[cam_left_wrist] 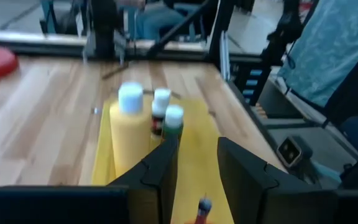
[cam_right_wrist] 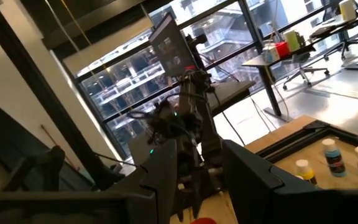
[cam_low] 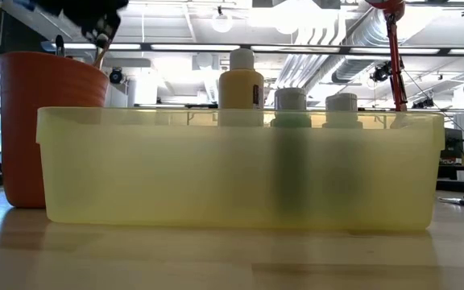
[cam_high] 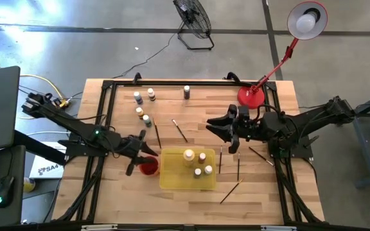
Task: Pick & Place Paint Supplies
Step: Put the silver paintbrush into the orange cup
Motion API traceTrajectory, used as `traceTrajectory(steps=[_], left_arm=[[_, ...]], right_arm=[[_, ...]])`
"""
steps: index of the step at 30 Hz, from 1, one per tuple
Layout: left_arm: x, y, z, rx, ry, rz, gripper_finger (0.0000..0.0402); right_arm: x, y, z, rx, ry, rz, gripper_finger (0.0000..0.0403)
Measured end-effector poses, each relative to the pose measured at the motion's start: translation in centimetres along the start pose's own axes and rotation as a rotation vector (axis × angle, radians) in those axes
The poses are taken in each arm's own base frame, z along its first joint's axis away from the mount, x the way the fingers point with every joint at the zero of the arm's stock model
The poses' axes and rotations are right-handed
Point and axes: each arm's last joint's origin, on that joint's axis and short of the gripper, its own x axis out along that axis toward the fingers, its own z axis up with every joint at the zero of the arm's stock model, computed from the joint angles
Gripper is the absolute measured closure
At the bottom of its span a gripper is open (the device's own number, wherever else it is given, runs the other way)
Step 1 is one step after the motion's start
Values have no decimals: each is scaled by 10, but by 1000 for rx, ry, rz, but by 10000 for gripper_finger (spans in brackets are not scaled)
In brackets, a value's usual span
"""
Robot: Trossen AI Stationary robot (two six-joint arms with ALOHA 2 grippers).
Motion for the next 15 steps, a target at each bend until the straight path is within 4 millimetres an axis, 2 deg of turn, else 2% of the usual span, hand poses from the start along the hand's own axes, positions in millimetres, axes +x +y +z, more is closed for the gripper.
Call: traceTrajectory(steps=[15], left_arm=[[-32, -6, 79, 9, -192, 47, 288]], right_arm=[[0, -2, -6, -3, 71, -5, 284]])
